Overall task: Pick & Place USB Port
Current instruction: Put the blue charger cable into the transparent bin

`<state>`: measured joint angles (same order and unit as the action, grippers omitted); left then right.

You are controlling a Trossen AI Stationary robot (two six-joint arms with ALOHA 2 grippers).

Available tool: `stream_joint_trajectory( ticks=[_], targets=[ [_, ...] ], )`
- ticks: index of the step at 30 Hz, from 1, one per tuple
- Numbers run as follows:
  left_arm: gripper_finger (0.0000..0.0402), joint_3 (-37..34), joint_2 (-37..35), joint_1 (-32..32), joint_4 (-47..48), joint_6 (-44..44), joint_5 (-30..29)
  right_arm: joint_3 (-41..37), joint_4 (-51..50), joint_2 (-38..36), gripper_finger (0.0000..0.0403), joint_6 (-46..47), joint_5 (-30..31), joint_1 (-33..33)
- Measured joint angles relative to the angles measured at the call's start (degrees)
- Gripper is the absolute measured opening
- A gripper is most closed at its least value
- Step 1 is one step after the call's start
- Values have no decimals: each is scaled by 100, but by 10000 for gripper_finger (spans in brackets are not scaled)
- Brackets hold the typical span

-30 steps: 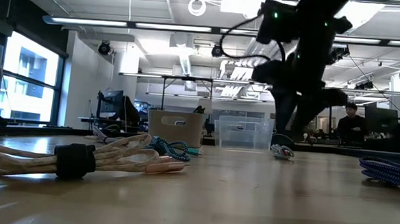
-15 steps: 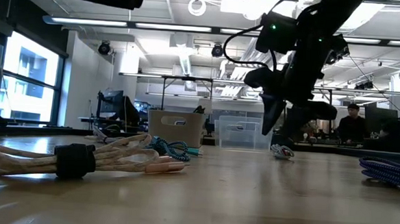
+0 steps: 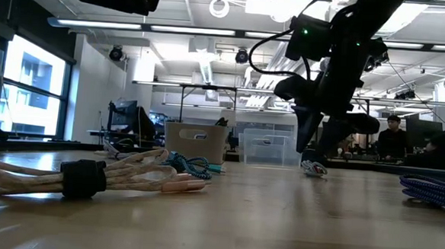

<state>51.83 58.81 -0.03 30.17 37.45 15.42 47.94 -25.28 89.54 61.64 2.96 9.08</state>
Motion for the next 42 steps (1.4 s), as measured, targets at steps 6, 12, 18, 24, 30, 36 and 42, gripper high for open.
stream_joint_trajectory(
  ticks=[6, 12, 18, 24, 30, 36, 42],
  targets=[
    [103, 0, 0, 0, 1, -1, -13, -2, 763, 0, 169, -250, -366, 0],
    [103, 0, 0, 0, 1, -2, -16, 510, 1039, 0, 169, -880, -837, -3],
    [103, 0, 0, 0, 3, -2, -15, 1583, 1020, 0, 169, -1792, -1043, -146],
    [103, 0, 0, 0, 49, -2, -15, 2960, 287, 2, 169, -2343, -984, -189],
    [103, 2, 0, 0, 53, -2, -15, 4145, -880, 9, 169, -2697, -529, -7],
    [103, 2, 0, 0, 60, -2, -13, 4960, -1924, 214, 169, -2585, -335, 274],
    [103, 8, 0, 0, 56, -3, -124, 6065, -2637, 1157, 169, -2860, -594, 367]
  ],
)
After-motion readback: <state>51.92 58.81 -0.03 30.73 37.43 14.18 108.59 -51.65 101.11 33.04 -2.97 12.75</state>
